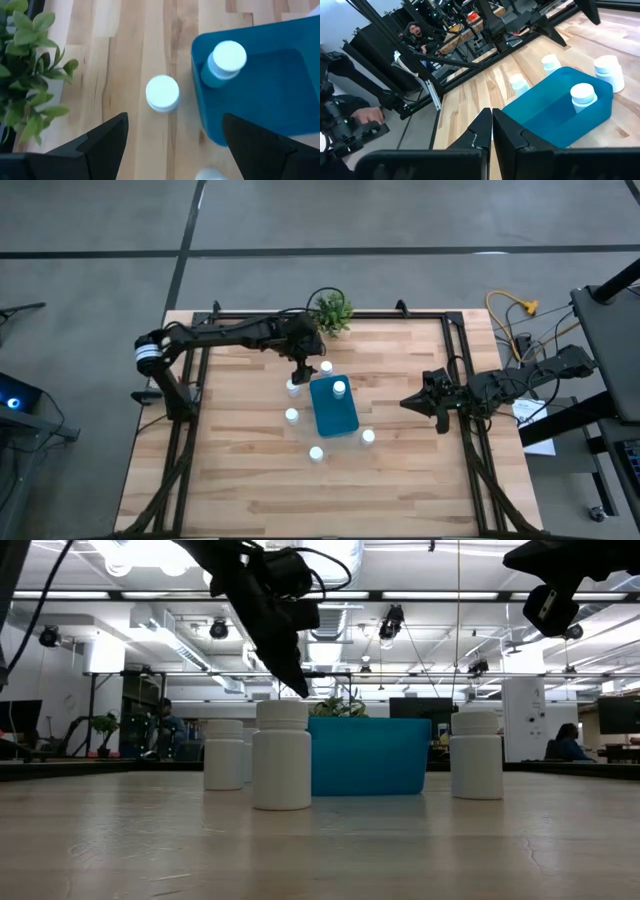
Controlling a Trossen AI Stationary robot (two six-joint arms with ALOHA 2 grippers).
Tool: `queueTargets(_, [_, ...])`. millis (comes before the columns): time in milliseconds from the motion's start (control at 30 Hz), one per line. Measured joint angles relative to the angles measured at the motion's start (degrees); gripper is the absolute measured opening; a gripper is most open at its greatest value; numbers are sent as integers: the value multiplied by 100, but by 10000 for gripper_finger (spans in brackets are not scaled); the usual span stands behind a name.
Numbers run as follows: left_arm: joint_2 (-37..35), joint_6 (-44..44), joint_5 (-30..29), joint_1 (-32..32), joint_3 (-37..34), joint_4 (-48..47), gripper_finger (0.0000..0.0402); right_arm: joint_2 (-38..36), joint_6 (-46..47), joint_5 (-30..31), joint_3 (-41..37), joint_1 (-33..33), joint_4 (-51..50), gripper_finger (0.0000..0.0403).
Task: Pick and place pill bottles into a basket
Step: Put the white medicine bottle into the blue bin
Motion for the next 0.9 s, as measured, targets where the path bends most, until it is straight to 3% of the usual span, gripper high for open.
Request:
queueTargets(267, [469,73,9,1,301,67,303,-4,-2,0,0,0,7,8])
queueTargets(600, [487,31,26,168,324,300,303,-4,-4,2,0,-1,20,8])
queueTargets(900, [487,-111,583,263,318,254,303,-4,-22,0,0,-2,20,8])
